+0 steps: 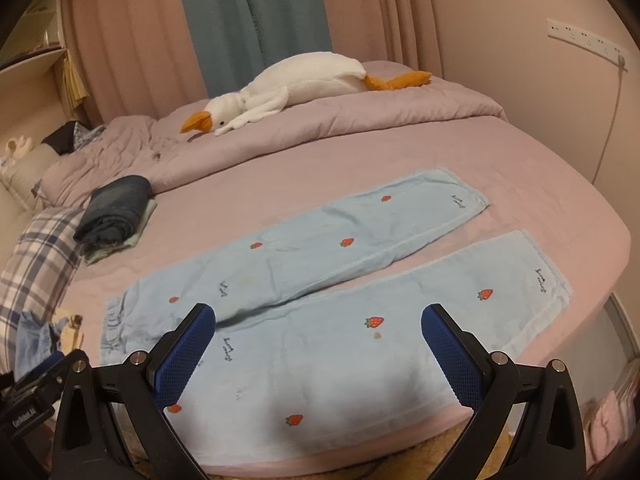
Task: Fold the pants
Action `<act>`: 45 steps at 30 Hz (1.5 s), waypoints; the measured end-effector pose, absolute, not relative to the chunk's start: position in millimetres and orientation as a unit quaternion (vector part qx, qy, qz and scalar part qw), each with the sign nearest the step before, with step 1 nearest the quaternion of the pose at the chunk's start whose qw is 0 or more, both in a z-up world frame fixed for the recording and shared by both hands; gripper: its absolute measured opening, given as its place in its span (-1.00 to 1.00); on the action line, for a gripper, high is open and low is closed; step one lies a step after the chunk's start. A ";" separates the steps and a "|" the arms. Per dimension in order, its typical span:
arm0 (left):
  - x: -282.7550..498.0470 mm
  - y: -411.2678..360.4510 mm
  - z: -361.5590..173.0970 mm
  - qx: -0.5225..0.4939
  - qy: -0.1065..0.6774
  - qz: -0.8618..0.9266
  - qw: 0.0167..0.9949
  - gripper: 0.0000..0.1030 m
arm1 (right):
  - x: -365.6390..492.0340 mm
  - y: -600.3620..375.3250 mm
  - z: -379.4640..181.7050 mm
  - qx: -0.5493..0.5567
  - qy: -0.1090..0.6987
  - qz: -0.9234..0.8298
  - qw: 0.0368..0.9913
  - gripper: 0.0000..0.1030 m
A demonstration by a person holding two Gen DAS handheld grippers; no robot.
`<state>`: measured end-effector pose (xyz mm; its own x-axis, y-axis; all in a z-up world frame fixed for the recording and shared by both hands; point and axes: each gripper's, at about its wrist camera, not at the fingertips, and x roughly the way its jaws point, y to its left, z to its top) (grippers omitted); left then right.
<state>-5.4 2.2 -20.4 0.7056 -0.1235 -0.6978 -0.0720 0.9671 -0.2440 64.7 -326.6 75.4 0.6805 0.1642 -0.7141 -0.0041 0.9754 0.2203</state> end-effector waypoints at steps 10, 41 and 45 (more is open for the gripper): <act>0.7 8.7 -21.1 -0.139 0.380 -0.020 0.914 0.95 | 65.0 -327.4 77.0 0.099 0.396 0.033 0.912 1.00; 105.2 79.0 -66.8 -0.277 0.439 0.068 0.852 0.54 | 392.1 -300.7 -62.9 0.191 0.610 -0.049 0.768 0.84; 117.4 84.5 -69.6 -0.305 0.443 0.067 0.841 0.54 | 408.3 -307.8 -100.8 0.179 0.622 -0.090 0.757 0.39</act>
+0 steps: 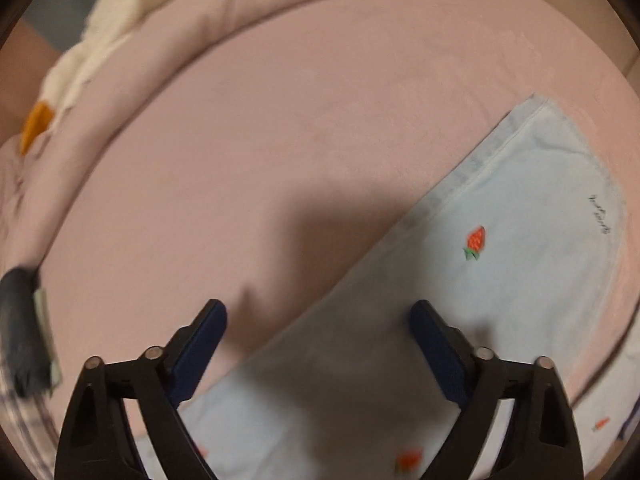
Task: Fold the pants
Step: 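Grasp the hem of one jeans leg with the right gripper, then lift the held leg hem with the right gripper and lay it over the other leg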
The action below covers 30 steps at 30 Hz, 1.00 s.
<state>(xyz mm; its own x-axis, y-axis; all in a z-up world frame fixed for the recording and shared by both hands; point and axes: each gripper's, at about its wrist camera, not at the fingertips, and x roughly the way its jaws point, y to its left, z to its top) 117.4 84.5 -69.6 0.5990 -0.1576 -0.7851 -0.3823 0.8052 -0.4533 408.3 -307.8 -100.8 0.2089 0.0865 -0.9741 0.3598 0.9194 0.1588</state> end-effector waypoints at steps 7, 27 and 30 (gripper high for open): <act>146.0 83.5 -70.9 -0.356 0.460 0.053 0.812 0.54 | 366.8 -333.8 -79.9 0.198 0.562 -0.055 0.801 -0.89; 235.8 50.7 -126.3 -0.325 0.580 0.027 0.747 -0.86 | 205.8 -393.7 2.4 0.240 0.417 0.068 0.874 -0.90; 219.1 57.8 -98.3 -0.326 0.539 0.024 0.776 -0.88 | 222.7 -384.5 5.1 0.227 0.418 0.075 0.876 -0.90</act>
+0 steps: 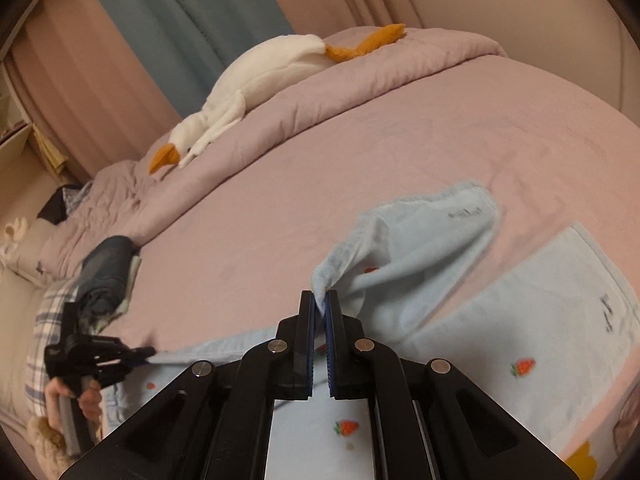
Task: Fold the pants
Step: 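Lift the held leg hem with the right gripper and lay it over the other leg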
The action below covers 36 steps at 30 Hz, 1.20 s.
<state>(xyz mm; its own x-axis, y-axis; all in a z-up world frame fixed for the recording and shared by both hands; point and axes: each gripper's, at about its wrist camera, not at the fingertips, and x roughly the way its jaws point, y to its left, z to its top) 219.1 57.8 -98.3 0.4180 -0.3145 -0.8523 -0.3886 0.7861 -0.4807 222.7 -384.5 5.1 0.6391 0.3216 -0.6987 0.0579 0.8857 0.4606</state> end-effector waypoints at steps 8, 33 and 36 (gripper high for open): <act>41.2 49.0 -11.4 -0.306 0.382 -0.065 0.870 -0.87 | 203.7 -402.5 66.5 0.263 0.352 0.069 0.895 -0.90; -20.6 104.8 -118.4 -0.356 0.439 0.052 0.823 0.24 | 233.9 -358.8 -43.4 0.087 0.538 0.014 0.838 0.20; -13.0 108.3 -126.9 -0.351 0.462 0.053 0.813 -0.52 | 266.7 -341.2 -71.9 0.069 0.571 0.010 0.818 -0.20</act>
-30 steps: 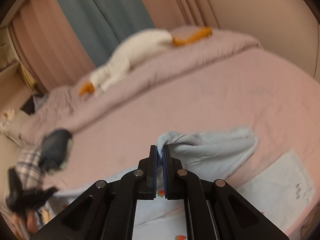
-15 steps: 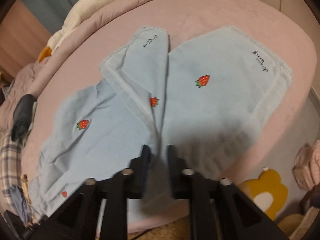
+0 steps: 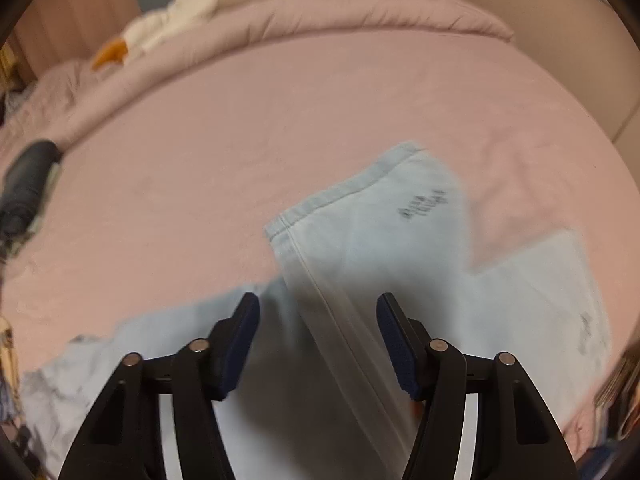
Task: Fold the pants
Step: 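Lift the held leg hem with the right gripper and lay it over the other leg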
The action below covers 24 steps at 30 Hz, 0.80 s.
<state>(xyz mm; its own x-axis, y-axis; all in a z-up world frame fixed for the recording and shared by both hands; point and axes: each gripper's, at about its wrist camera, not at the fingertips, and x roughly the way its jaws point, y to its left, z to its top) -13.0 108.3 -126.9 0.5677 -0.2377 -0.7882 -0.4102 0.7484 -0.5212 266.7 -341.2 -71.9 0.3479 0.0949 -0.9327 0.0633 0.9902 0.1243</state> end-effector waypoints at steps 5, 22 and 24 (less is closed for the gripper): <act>-14.0 119.0 -116.0 -0.360 0.458 0.039 0.812 -0.72 | 272.9 -362.8 -46.2 0.107 0.522 -0.029 0.846 -0.89; -38.3 103.2 -128.2 -0.290 0.510 0.051 0.808 -0.59 | 121.9 -558.4 -80.2 0.314 0.479 -0.145 0.807 -0.88; -36.6 103.2 -126.2 -0.288 0.508 0.053 0.810 -0.57 | 124.3 -560.8 -72.7 0.307 0.469 -0.148 0.815 -0.71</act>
<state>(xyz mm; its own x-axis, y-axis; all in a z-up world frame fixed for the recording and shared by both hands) -36.6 103.2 -126.2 0.4793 -0.2074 -0.8528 -0.3780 0.8281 -0.4139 124.3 -560.8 -72.7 0.5159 0.0467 -0.8554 0.5300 0.7670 0.3616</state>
